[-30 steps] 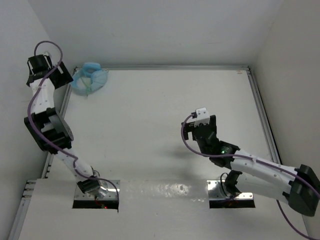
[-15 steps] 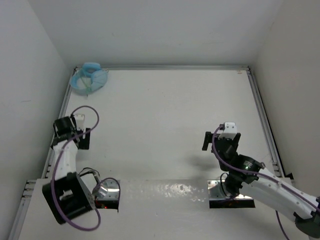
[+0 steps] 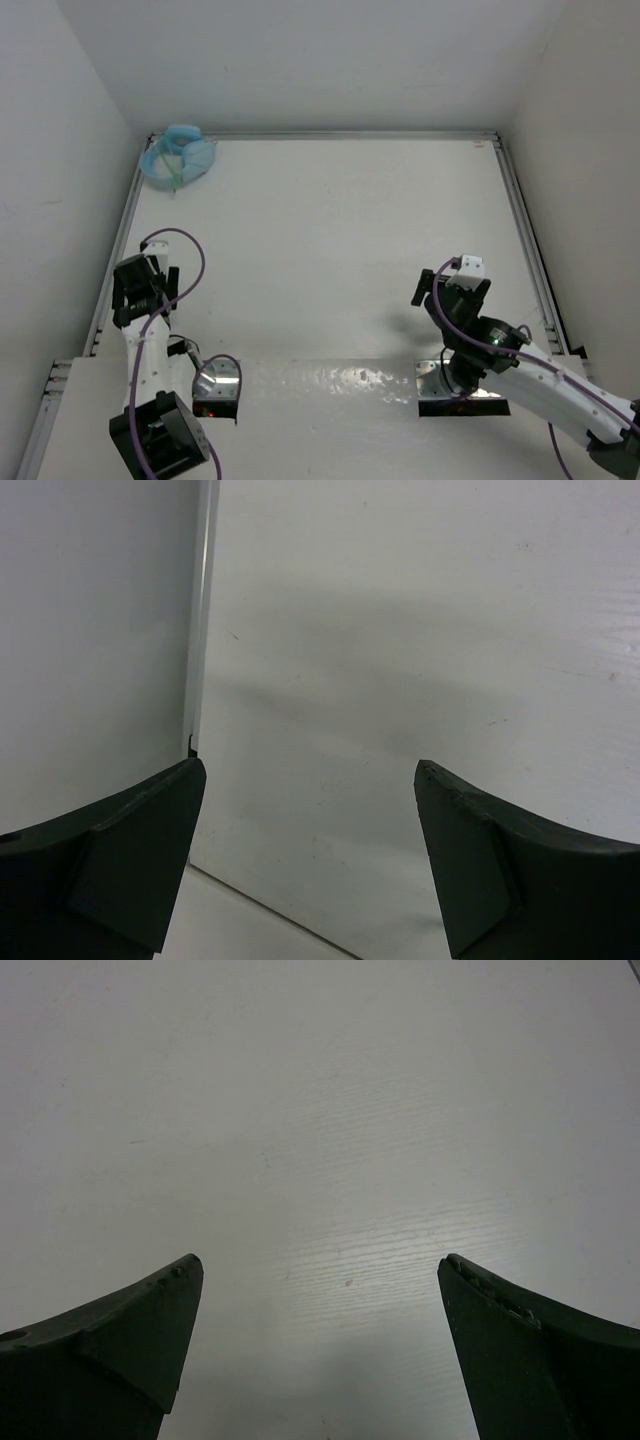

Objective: Wrap the headphones

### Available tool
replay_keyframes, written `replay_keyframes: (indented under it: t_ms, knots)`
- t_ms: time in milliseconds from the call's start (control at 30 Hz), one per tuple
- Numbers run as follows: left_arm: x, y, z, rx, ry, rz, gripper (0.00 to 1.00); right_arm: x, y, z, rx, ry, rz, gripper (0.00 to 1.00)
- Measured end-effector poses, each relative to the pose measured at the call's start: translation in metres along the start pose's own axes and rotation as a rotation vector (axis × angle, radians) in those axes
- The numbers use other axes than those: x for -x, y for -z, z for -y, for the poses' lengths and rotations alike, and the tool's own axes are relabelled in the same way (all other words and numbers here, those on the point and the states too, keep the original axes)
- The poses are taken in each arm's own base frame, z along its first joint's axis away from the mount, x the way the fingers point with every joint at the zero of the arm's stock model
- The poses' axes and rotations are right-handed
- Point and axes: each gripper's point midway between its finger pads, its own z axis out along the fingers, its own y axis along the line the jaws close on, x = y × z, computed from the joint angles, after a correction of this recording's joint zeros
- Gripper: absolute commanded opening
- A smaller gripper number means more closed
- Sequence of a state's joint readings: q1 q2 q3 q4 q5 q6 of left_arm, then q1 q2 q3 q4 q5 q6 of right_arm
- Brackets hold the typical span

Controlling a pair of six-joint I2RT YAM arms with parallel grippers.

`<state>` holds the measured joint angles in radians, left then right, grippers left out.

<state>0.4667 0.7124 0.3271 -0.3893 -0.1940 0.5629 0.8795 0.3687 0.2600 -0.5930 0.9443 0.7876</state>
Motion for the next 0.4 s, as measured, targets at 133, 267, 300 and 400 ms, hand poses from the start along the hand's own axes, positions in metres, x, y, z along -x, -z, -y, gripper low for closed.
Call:
replay_keyframes:
  t_ms: [133, 267, 300, 400]
  knots:
    - [0.0026, -0.0006, -0.0026, 0.014, 0.008, 0.009, 0.83, 0.0002, -0.0003, 0.0008, -0.006, -0.001, 0.002, 0.99]
    - [0.0035, -0.0018, -0.0028, 0.015, 0.011, 0.01, 0.83, -0.0012, -0.0009, 0.0017, -0.013, 0.01, -0.003, 0.99]
    - [0.0033, -0.002, -0.0027, 0.014, 0.011, 0.009, 0.83, -0.0014, -0.001, 0.0019, -0.015, 0.012, -0.003, 0.99]
    - [0.0031, -0.0021, -0.0025, 0.013, 0.01, 0.008, 0.83, -0.0011, -0.0011, 0.0025, -0.019, 0.012, -0.001, 0.99]
